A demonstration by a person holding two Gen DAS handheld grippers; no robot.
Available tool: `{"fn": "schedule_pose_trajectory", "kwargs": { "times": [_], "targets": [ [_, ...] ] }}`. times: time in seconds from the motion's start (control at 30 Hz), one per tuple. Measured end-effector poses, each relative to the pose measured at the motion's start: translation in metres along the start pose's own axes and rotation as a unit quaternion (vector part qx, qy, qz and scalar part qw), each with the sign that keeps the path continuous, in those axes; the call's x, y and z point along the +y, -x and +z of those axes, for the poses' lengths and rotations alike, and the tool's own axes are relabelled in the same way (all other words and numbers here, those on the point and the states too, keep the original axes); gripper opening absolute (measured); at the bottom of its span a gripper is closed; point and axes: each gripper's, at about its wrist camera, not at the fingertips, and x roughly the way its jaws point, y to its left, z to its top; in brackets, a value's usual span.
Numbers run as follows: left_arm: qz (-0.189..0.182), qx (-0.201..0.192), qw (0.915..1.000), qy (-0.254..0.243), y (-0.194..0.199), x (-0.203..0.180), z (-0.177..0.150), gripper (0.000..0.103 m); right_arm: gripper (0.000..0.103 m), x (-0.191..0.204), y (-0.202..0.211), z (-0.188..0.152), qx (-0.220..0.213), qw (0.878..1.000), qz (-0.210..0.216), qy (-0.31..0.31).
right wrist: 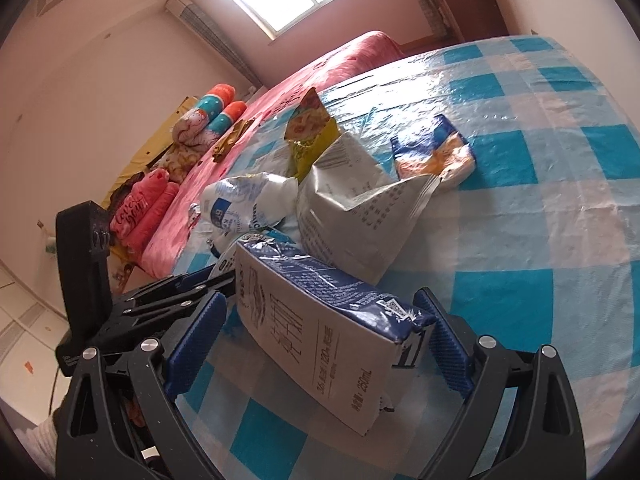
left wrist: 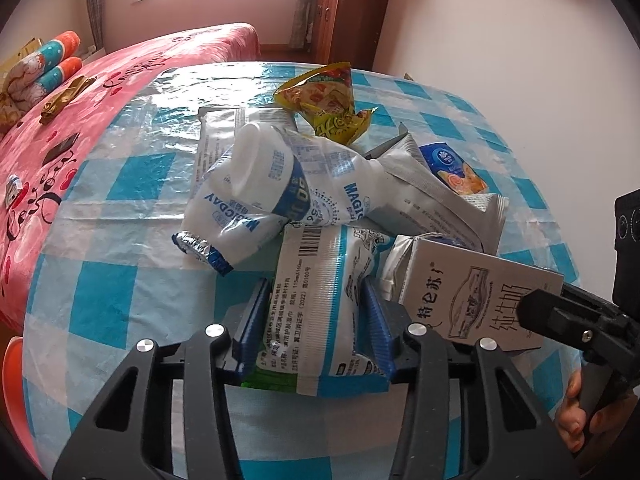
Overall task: Collect trash
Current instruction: 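Grasp the white-and-blue milk bag with the left tool while the right tool grasps the dark blue milk packet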
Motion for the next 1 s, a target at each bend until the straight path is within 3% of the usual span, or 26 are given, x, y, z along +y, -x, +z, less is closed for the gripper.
{"fn": "schedule_pose_trajectory", "kwargs": {
  "times": [0.23, 0.33, 0.43, 0.6, 0.77, 1.0],
  "targets": [
    [0.001, -0.004, 1.0, 0.002, 0.005, 0.006, -0.005, 0.047, 0.093, 0.006, 0.004, -0.004, 0.026, 0.997, 0.075, 0.017],
    [0.005, -0.006, 0.9999, -0.007, 0.007, 0.007, -0.008, 0.047, 0.086, 0.017, 0.002, -0.01, 0.04, 0.994, 0.085, 0.047],
    [0.004, -0.006, 0.9999, -0.008, 0.009, 0.008, -0.011, 0.047, 0.084, 0.029, 0.001, -0.015, 0.04, 0.994, 0.074, 0.076],
    [0.003, -0.006, 0.9999, -0.007, 0.012, 0.01, -0.015, 0.047, 0.068, 0.036, -0.011, -0.017, 0.049, 0.993, 0.046, 0.093],
    [0.008, -0.01, 0.9998, -0.015, 0.013, 0.008, -0.02, 0.047, 0.067, 0.039, -0.019, -0.018, 0.047, 0.993, 0.015, 0.105],
    [0.01, -0.018, 0.9997, -0.014, 0.015, 0.007, -0.023, 0.045, 0.061, 0.034, -0.023, -0.012, 0.039, 0.995, 0.02, 0.085]
  ]
}}
